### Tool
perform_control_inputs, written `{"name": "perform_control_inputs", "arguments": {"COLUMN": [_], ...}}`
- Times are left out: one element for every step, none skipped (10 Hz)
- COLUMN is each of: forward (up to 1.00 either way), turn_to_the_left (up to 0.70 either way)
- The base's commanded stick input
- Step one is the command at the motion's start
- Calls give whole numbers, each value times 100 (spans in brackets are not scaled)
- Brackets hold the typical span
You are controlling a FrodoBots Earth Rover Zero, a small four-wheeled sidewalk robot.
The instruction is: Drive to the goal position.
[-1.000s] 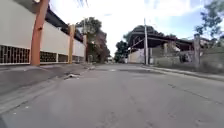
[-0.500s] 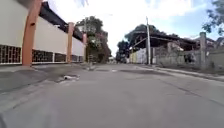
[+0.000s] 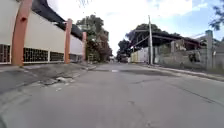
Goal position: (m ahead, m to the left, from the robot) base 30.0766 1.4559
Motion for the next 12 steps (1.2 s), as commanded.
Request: {"name": "perform_control_inputs", "arguments": {"forward": [100, 100, 100, 100, 100, 100, 100, 100, 100, 100, 100, 100], "turn_to_the_left": [7, 10, 23, 1, 2, 4, 0, 0, 0, 0, 0, 0]}}
